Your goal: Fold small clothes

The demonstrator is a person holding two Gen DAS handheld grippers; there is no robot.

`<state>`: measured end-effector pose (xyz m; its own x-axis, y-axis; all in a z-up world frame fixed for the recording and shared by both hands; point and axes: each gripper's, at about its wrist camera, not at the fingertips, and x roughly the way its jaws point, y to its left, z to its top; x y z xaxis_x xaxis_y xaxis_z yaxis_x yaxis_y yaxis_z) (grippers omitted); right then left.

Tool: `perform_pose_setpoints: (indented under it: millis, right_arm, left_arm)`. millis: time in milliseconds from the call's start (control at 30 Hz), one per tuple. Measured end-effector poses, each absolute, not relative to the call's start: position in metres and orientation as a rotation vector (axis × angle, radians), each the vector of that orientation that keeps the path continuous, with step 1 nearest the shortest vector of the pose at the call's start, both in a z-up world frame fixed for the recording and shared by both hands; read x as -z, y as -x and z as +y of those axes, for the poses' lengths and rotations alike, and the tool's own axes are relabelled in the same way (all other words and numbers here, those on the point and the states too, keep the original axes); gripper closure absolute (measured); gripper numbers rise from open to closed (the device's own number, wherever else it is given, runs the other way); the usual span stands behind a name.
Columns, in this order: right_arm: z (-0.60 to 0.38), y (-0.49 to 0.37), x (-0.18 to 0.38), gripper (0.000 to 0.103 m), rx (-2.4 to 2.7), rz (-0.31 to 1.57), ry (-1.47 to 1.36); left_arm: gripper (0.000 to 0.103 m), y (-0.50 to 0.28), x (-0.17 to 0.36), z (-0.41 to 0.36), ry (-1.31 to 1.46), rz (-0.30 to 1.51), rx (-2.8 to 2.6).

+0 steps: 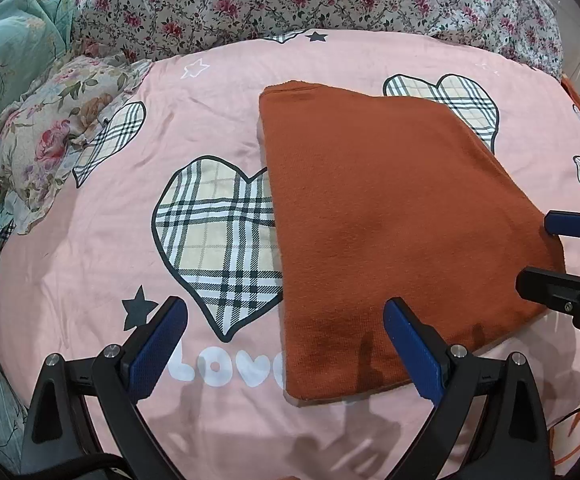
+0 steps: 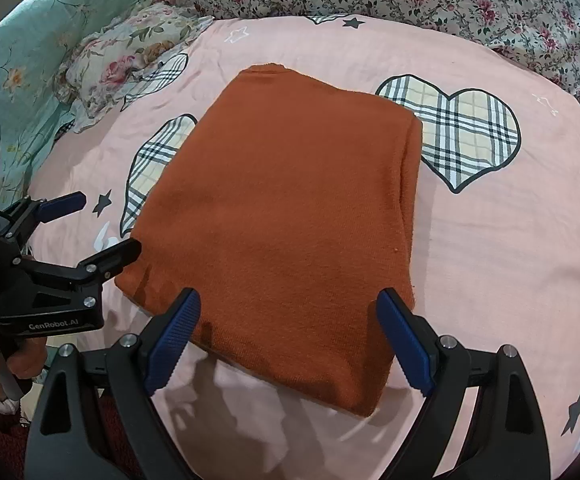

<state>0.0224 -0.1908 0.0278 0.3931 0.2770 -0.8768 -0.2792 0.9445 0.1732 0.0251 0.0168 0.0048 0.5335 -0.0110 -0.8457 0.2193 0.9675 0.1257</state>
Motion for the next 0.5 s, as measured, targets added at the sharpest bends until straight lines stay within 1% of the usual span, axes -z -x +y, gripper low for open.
perform_pose_setpoints:
  millis: [500]
  right_arm:
    - [-0.1895, -0.0217, -0.0284, 0.013, -0.351, 1.104, -0.004]
  left_arm:
    - [0.004, -0.0224, -0.0084, 0.0153, -0.220, 0.990, 0.144]
